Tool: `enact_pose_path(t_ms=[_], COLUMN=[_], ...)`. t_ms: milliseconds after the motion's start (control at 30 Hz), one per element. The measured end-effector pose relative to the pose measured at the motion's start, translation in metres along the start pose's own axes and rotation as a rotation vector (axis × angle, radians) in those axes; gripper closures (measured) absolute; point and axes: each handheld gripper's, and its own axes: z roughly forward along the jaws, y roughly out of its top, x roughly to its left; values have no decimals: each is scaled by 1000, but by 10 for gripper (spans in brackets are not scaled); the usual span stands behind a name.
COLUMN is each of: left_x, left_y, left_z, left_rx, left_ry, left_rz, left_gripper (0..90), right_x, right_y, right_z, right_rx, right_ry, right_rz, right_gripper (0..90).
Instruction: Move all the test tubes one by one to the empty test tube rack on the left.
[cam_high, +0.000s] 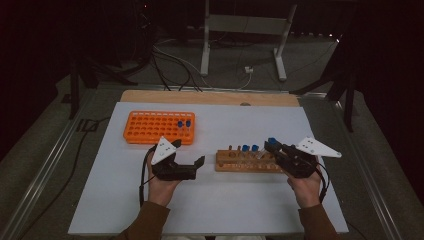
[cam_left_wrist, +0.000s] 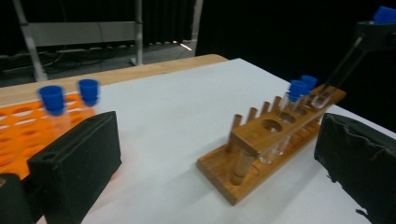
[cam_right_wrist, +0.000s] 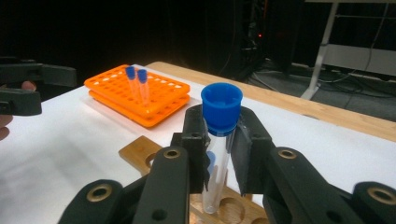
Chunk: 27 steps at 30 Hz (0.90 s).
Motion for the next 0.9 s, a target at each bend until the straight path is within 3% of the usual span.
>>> enact_pose_path(t_ms=[433, 667, 800, 900], left_x=[-37, -55, -67, -72], left_y=[4, 6, 6, 4], left_z=[22, 39, 49, 54], left_rx=[52, 72, 83, 87], left_ry=[-96, -122, -142, -164], left_rz=[69, 112, 156, 181], left_gripper=[52, 94, 196, 348], right_x=[20, 32, 39, 43], right_y=[2, 1, 1, 1], right_z=[9, 17, 20, 22], right_rx=[21, 40, 52, 58], right_ry=[68, 114, 137, 156], right_rz=[-18, -25, -37, -35], right_gripper=[767, 767, 767, 767])
